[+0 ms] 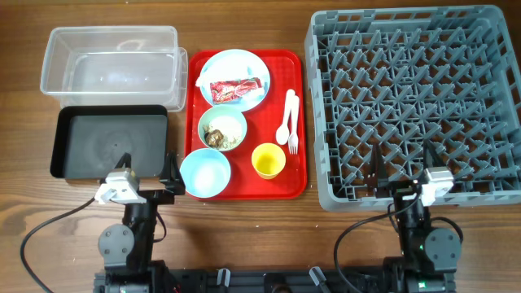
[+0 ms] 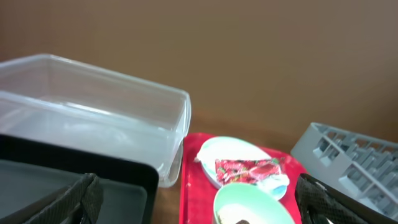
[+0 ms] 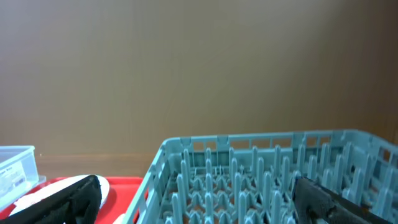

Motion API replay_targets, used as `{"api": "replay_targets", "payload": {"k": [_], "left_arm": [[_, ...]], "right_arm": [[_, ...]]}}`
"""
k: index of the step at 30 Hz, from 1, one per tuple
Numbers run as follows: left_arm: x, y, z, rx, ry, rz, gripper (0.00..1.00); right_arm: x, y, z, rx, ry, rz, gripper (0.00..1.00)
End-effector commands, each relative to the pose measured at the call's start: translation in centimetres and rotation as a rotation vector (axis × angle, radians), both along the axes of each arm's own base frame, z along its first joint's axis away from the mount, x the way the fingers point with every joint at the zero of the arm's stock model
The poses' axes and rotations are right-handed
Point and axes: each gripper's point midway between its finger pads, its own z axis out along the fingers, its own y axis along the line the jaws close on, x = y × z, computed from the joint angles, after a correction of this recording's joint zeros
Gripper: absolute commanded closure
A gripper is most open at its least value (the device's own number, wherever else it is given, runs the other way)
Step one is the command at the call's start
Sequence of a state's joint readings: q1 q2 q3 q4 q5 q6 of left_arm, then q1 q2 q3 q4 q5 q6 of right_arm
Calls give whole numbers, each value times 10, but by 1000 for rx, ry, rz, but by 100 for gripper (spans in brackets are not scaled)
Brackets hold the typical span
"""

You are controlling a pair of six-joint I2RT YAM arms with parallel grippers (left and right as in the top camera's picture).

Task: Sort waste into correct bins and load items into the dishwasher rack
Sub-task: 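Raise both grippers from rest toward the red tray, then grasp the tissue and red wrapper on the plate with the left gripper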

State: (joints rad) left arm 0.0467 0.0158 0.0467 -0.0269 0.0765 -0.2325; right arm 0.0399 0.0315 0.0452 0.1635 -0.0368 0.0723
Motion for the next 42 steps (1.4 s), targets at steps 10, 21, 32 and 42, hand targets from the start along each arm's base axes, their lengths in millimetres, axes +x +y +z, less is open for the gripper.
{"api": "replay_targets", "payload": {"k": [10,21,32,42], "left_arm": [[25,-3,70,9,115,-20,0],[118,-23,125,17,580,-174,0],[203,-128,45,397,972,-580,0],[226,-165,-84,588,1109,-789,0]], "right_arm": [[17,18,72,-63,-16,92,0],[87,45,114,-57,356,252,0],[123,54,81,-3,728,303,0],[118,54,56,24,834,303,0]]}}
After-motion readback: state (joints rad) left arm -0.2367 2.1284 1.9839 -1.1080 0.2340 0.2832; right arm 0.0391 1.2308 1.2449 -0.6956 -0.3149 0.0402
